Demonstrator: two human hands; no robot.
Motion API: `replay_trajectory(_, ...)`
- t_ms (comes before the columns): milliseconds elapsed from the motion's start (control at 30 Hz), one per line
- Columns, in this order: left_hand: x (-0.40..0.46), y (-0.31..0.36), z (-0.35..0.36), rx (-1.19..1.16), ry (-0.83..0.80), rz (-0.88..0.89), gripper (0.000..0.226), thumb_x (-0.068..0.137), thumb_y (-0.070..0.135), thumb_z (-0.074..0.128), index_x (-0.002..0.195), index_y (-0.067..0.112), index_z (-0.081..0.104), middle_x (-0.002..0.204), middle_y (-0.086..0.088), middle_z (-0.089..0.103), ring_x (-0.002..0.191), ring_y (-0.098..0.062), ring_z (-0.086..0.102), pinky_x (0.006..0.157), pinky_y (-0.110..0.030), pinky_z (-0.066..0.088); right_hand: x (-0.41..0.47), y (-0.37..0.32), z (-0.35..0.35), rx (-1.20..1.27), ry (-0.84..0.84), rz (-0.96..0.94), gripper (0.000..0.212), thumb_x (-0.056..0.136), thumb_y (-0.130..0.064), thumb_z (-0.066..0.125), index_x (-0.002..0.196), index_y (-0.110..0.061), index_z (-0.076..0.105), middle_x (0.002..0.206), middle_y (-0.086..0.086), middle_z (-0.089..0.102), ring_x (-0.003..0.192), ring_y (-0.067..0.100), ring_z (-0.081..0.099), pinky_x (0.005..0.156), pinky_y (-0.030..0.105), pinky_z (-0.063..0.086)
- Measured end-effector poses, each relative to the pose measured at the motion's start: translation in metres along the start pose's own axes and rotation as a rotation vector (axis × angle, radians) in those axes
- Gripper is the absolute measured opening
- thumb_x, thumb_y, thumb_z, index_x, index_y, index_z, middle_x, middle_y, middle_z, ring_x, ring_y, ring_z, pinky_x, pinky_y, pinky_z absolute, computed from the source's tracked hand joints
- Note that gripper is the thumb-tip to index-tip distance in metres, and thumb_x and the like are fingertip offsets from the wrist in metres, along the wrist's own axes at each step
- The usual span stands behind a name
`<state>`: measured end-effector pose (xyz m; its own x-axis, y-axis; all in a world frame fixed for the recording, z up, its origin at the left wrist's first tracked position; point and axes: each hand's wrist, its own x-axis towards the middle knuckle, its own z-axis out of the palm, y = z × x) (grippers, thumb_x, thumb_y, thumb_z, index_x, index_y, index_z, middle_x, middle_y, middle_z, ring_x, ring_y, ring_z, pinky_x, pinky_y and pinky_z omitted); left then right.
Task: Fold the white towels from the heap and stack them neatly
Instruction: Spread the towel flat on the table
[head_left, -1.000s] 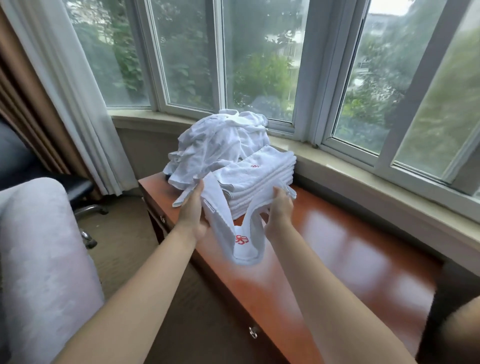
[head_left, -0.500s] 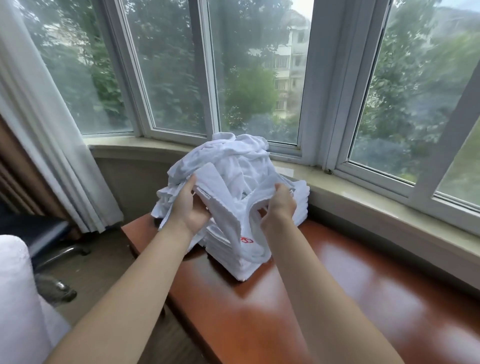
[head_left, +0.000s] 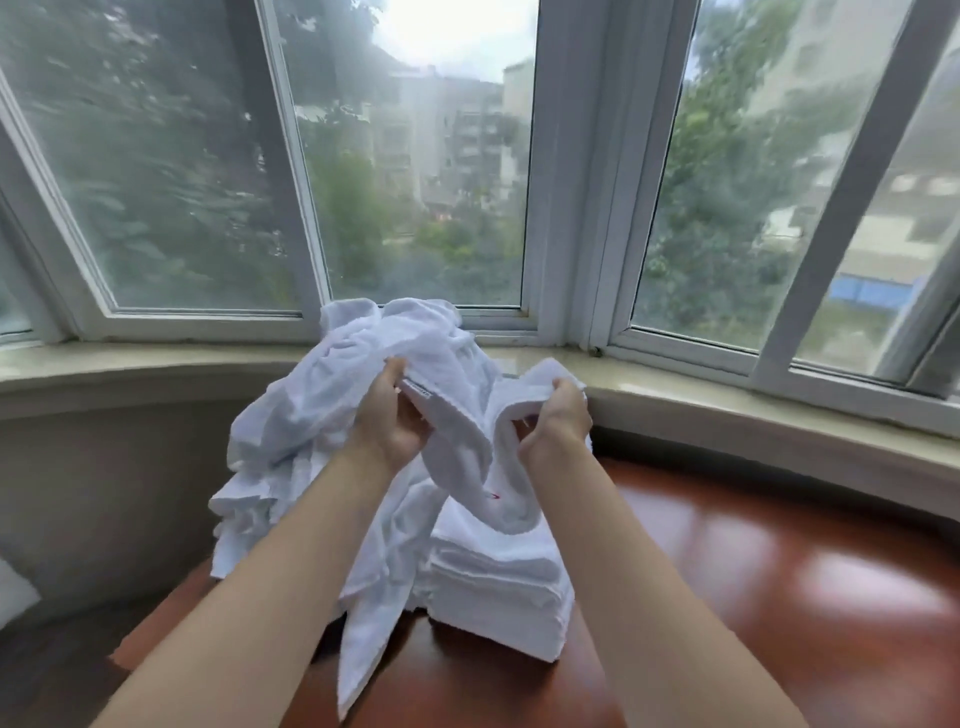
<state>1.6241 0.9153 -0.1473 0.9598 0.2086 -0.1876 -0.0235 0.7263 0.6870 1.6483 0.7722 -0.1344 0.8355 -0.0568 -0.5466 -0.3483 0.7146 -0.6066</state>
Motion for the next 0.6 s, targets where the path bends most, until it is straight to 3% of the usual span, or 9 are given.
replay_trajectory(100, 0.019, 0.018, -0.011, 0.017, -0.026, -0.065, 0.036, 0.101, 0.035, 0.042, 0.114, 0.008, 0.061, 0.105, -0.010, 0.066, 0.098, -0.023, 0.061, 0.102, -0.036, 0.044, -0.005, 0.016, 0.019, 0.025, 0.089, -0.093, 0.007, 0.088, -0.019, 0.058, 0.084, -0.014, 0.061, 0.068, 0.003, 0.058, 0.056, 0.019, 0.056, 0.056, 0.026, 0.049)
replay_trajectory(167, 0.031, 0.023, -0.016, 0.046, -0.019, -0.098, 0.038, 0.101, 0.038, 0.042, 0.116, 0.008, 0.060, 0.106, -0.010, 0.065, 0.096, -0.022, 0.061, 0.100, -0.036, 0.045, -0.006, 0.024, 0.028, 0.080, 0.137, -0.111, 0.011, 0.087, -0.019, 0.058, 0.077, -0.014, 0.056, 0.065, 0.003, 0.057, 0.050, 0.017, 0.054, 0.048, 0.021, 0.048)
replay_trajectory(267, 0.047, 0.026, -0.020, 0.076, -0.017, -0.138, 0.031, 0.101, 0.031, 0.044, 0.096, 0.007, 0.063, 0.082, -0.007, 0.066, 0.074, -0.017, 0.063, 0.072, -0.026, 0.055, -0.001, 0.033, 0.042, 0.125, 0.172, -0.157, 0.010, 0.087, -0.019, 0.057, 0.094, -0.013, 0.061, 0.071, 0.002, 0.061, 0.054, 0.017, 0.058, 0.051, 0.021, 0.050)
replay_trajectory(367, 0.062, 0.030, -0.024, 0.122, 0.041, -0.162, 0.021, 0.095, 0.012, 0.048, 0.077, 0.008, 0.056, 0.057, -0.003, 0.056, 0.049, -0.013, 0.057, 0.046, -0.017, 0.050, 0.010, 0.040, 0.053, 0.144, 0.192, -0.205, 0.019, 0.087, -0.019, 0.058, 0.104, -0.012, 0.064, 0.075, 0.002, 0.061, 0.058, 0.017, 0.059, 0.055, 0.022, 0.050)
replay_trajectory(433, 0.070, 0.031, -0.027, 0.152, 0.067, -0.178, 0.020, 0.092, 0.005, 0.047, 0.073, 0.009, 0.052, 0.051, -0.002, 0.052, 0.040, -0.010, 0.054, 0.041, -0.016, 0.047, 0.018, 0.039, 0.056, 0.185, 0.213, -0.213, 0.022, 0.086, -0.019, 0.059, 0.106, -0.014, 0.064, 0.076, 0.000, 0.060, 0.057, 0.016, 0.057, 0.053, 0.021, 0.050)
replay_trajectory(533, 0.086, 0.032, -0.030, 0.201, 0.080, -0.195, 0.019, 0.091, 0.002, 0.048, 0.074, 0.008, 0.053, 0.056, -0.004, 0.053, 0.043, -0.012, 0.054, 0.043, -0.017, 0.049, 0.033, 0.037, 0.058, 0.262, 0.256, -0.226, 0.027, 0.084, -0.020, 0.059, 0.110, -0.014, 0.064, 0.081, -0.001, 0.059, 0.061, 0.017, 0.057, 0.069, 0.031, 0.055)
replay_trajectory(600, 0.100, 0.033, -0.032, 0.260, 0.099, -0.207, 0.015, 0.089, 0.002, 0.051, 0.076, 0.008, 0.055, 0.060, -0.005, 0.053, 0.049, -0.014, 0.053, 0.044, -0.019, 0.050, 0.040, 0.042, 0.059, 0.311, 0.276, -0.237, 0.020, 0.084, -0.018, 0.058, 0.103, -0.014, 0.063, 0.076, -0.002, 0.055, 0.055, 0.016, 0.052, 0.064, 0.030, 0.051)
